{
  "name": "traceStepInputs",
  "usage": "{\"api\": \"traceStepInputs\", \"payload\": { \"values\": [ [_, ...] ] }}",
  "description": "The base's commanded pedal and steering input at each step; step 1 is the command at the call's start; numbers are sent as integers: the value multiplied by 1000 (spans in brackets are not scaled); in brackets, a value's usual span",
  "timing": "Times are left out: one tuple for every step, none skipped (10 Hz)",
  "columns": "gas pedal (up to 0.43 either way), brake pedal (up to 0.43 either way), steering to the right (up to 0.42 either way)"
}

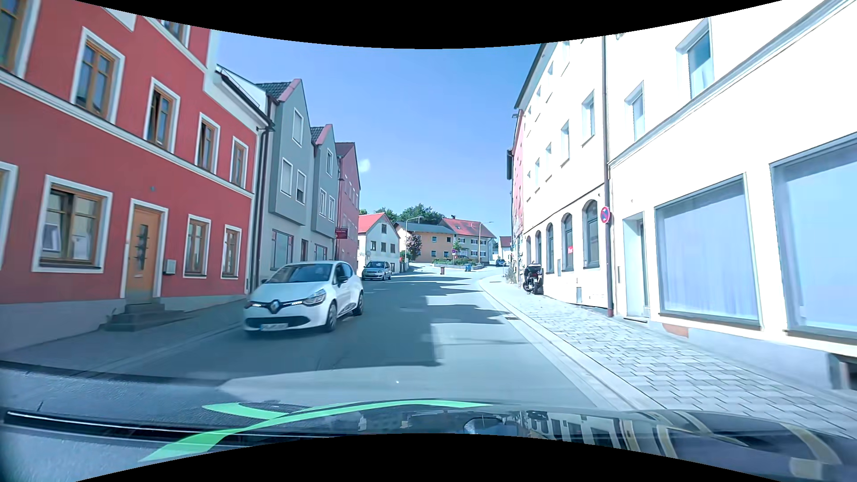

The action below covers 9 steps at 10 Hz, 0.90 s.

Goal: Follow the waypoints while adhering to traffic rules and regulations

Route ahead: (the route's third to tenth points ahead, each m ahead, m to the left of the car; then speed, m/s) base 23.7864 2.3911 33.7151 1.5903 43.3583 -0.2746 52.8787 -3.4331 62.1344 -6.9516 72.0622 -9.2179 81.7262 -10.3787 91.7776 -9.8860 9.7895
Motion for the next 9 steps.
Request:
{"api": "traceStepInputs", "payload": {
  "values": [
    [209,0,-11],
    [197,0,-11],
    [177,0,-11],
    [177,0,-10],
    [177,0,-8],
    [177,0,-7],
    [157,0,-7],
    [157,0,-7],
    [157,0,-5]
  ]
}}
